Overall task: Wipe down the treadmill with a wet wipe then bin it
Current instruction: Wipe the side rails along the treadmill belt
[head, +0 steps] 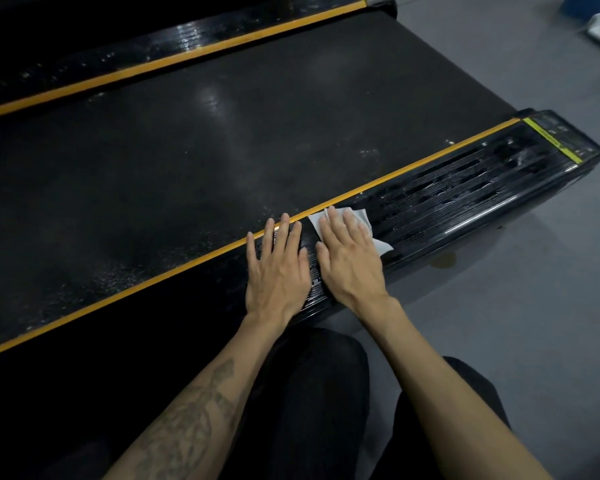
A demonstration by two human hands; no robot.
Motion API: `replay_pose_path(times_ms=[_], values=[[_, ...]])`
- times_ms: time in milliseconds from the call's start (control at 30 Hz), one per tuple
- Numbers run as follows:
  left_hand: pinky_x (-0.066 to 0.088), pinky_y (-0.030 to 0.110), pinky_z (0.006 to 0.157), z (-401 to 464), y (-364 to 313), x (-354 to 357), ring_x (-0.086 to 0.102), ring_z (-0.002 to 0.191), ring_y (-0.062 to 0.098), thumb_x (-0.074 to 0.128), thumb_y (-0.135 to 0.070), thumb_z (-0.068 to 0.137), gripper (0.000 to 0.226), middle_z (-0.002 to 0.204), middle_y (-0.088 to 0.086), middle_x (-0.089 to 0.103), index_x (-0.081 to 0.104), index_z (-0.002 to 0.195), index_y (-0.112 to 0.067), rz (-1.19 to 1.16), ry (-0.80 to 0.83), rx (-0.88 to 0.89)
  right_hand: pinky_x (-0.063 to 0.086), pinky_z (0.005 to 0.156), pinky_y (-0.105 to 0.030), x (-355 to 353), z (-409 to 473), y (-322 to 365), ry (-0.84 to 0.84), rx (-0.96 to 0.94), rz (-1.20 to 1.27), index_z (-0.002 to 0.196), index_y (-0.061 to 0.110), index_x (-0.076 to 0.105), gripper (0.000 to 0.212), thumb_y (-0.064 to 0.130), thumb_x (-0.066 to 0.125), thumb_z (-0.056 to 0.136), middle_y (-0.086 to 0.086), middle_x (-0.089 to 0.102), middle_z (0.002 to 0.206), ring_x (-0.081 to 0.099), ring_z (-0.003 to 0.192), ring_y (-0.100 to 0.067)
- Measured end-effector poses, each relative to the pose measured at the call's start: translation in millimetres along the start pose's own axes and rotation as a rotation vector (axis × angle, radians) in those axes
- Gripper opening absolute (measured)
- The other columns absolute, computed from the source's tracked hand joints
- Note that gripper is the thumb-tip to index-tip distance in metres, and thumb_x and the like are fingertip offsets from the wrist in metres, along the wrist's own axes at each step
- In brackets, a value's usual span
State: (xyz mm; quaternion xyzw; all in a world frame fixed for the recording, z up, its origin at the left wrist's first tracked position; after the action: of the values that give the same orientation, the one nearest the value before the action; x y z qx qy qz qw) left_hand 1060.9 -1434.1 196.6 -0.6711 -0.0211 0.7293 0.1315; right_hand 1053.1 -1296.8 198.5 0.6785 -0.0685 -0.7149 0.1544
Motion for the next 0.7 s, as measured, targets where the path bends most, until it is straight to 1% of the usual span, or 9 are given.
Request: replay_pose_path(times_ms=[100, 167, 300, 367, 433, 500, 567, 667, 700], values=[[0.01, 0.054, 0.128, -1.5, 1.9, -2.1, 0.013, 0.159, 0.02, 0.019, -0.042, 0.106, 0.06, 0.17, 0.001, 0.022, 0.035, 0.159, -0.019, -0.009, -0.013, 0.011, 0.012, 0.127, -0.044, -6.1, 13.5, -4.0, 0.041, -0.087, -0.011, 0.158, 0.01, 0.034, 0.069, 0.04, 0.01, 0.102, -0.009, 0.026, 0.167, 0.02, 0.156, -0.029], [0.01, 0.053, 0.128, -2.8, 1.8, -3.8, 0.014, 0.158, 0.019, 0.019, -0.042, 0.106, 0.06, 0.17, 0.001, 0.023, 0.036, 0.159, -0.018, -0.018, -0.02, 0.021, 0.015, 0.128, -0.046, -10.3, 19.4, -11.8, 0.04, -0.114, -0.036, 0.158, 0.01, 0.035, 0.069, 0.04, 0.009, 0.102, -0.01, 0.028, 0.167, 0.023, 0.155, -0.03], [0.011, 0.053, 0.128, -2.3, -0.9, -6.0, 0.017, 0.158, 0.019, 0.02, -0.04, 0.106, 0.06, 0.169, 0.001, 0.026, 0.039, 0.157, -0.017, -0.028, -0.032, 0.014, 0.019, 0.127, -0.048, -7.3, 13.8, -10.7, -0.002, -0.052, -0.026, 0.158, 0.007, 0.033, 0.067, 0.04, 0.013, 0.103, -0.013, 0.025, 0.167, 0.02, 0.156, -0.032], [0.01, 0.053, 0.128, -0.9, -0.4, -5.7, 0.015, 0.158, 0.019, 0.02, -0.04, 0.105, 0.06, 0.17, 0.0, 0.025, 0.038, 0.158, -0.017, -0.024, -0.03, 0.011, 0.018, 0.127, -0.048, -5.4, 14.2, -5.4, -0.021, -0.054, -0.006, 0.158, 0.005, 0.033, 0.068, 0.041, 0.016, 0.103, -0.014, 0.021, 0.168, 0.019, 0.156, -0.033], [0.009, 0.052, 0.128, -0.2, 1.3, -5.8, 0.014, 0.158, 0.018, 0.02, -0.039, 0.105, 0.06, 0.17, 0.0, 0.024, 0.038, 0.158, -0.018, -0.024, -0.029, 0.008, 0.02, 0.126, -0.047, -7.8, 18.0, -3.8, -0.03, -0.074, 0.028, 0.155, 0.003, 0.037, 0.067, 0.041, 0.019, 0.102, -0.017, 0.019, 0.168, 0.019, 0.155, -0.035], [0.009, 0.052, 0.129, -1.5, 1.8, -4.7, 0.014, 0.158, 0.018, 0.02, -0.04, 0.105, 0.06, 0.17, 0.0, 0.024, 0.037, 0.158, -0.018, -0.023, -0.028, 0.004, 0.023, 0.125, -0.047, -9.2, 19.9, -7.8, -0.038, -0.102, 0.029, 0.151, 0.001, 0.041, 0.065, 0.042, 0.025, 0.103, -0.021, 0.021, 0.167, 0.021, 0.154, -0.038], [0.009, 0.052, 0.128, -1.5, 1.3, -4.3, 0.014, 0.158, 0.018, 0.019, -0.04, 0.105, 0.061, 0.17, 0.0, 0.024, 0.037, 0.158, -0.018, -0.03, -0.03, 0.002, 0.023, 0.125, -0.051, -9.0, 19.3, -12.8, -0.048, -0.158, -0.036, 0.15, 0.002, 0.044, 0.063, 0.044, 0.031, 0.104, -0.023, 0.026, 0.164, 0.023, 0.152, -0.041], [0.01, 0.053, 0.128, -1.6, 0.6, -4.4, 0.015, 0.158, 0.019, 0.02, -0.04, 0.105, 0.06, 0.17, 0.0, 0.024, 0.038, 0.158, -0.018, -0.019, -0.032, 0.001, 0.016, 0.125, -0.054, -10.5, 14.9, -16.7, -0.06, -0.245, -0.153, 0.15, 0.01, 0.046, 0.061, 0.049, 0.035, 0.105, -0.02, 0.033, 0.161, 0.029, 0.149, -0.04], [0.01, 0.054, 0.128, -1.2, 0.6, -4.4, 0.016, 0.158, 0.02, 0.02, -0.04, 0.105, 0.06, 0.17, 0.001, 0.024, 0.038, 0.158, -0.018, -0.019, -0.033, 0.002, 0.018, 0.125, -0.054, -12.2, 13.8, -17.2, -0.071, -0.252, -0.159, 0.15, 0.012, 0.047, 0.059, 0.049, 0.035, 0.106, -0.02, 0.036, 0.158, 0.033, 0.146, -0.038]])
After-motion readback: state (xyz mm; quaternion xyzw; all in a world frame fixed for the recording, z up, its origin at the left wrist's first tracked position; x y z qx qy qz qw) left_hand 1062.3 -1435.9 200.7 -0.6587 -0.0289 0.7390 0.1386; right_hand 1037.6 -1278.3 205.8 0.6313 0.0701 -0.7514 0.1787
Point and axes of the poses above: each hand's wrist, its own z-axis towards the middle knuckle, its own x-axis out of the palm, y = z × x, the point moved 3 cm from there along z, towards the middle knuckle
